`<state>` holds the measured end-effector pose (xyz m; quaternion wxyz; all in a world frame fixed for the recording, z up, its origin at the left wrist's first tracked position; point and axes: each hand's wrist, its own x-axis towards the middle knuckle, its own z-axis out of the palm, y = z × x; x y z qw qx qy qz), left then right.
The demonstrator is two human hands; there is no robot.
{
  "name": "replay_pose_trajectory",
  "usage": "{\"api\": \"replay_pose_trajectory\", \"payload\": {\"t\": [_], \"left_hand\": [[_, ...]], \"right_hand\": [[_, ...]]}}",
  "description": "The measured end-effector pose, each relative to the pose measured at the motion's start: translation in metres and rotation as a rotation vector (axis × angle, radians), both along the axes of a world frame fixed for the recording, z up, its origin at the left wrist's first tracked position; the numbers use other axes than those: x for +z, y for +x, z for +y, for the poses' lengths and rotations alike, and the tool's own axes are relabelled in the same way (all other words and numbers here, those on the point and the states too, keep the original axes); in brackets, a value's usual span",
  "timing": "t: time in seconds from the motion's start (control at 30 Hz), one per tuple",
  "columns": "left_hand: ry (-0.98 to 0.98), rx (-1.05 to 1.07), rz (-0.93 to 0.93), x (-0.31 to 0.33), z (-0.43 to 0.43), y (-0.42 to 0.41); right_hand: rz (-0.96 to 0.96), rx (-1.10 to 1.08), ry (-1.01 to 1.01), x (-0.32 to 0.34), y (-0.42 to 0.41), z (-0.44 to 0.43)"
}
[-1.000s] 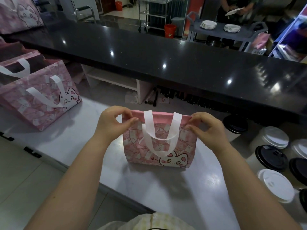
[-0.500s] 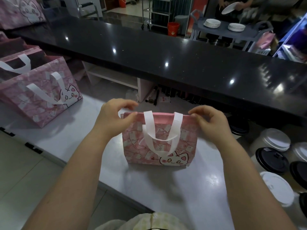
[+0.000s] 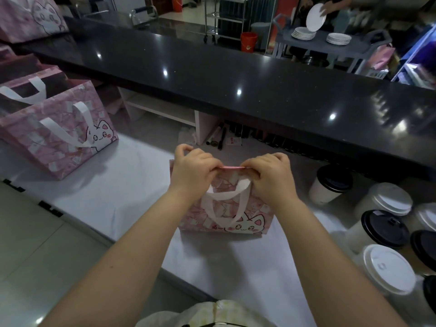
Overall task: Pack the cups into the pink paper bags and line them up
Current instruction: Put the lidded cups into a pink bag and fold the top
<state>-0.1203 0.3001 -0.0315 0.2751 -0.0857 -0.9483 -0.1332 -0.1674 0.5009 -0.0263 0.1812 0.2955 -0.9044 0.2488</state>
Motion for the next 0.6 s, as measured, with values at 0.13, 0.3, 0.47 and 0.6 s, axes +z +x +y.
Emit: {"api": "replay_pose_trajectory", "payload": {"t": [0.13,0.3,0.47,0.6], "left_hand": [[0.024,0.023,-0.012,0.003,-0.026,0.006],[0.072,0.052,0.034,0.005,-0.017,0.004],[0.137,0.022,-0.027,0.001,-0.048,0.015],[0.167,0.061,-0.016,0.001,-0.056,0.016]], "right_hand": [[-0.116,-0.014,-0.012,-0.001,-0.011,0.026],[-0.062,-0.045,-0.05,-0.007,-0.012,0.016],[-0.27,-0.01,-0.232,-0.016,-0.021,0.04],[-0.243,-0.091,-0.233,-0.023,-0.025,0.036]]}}
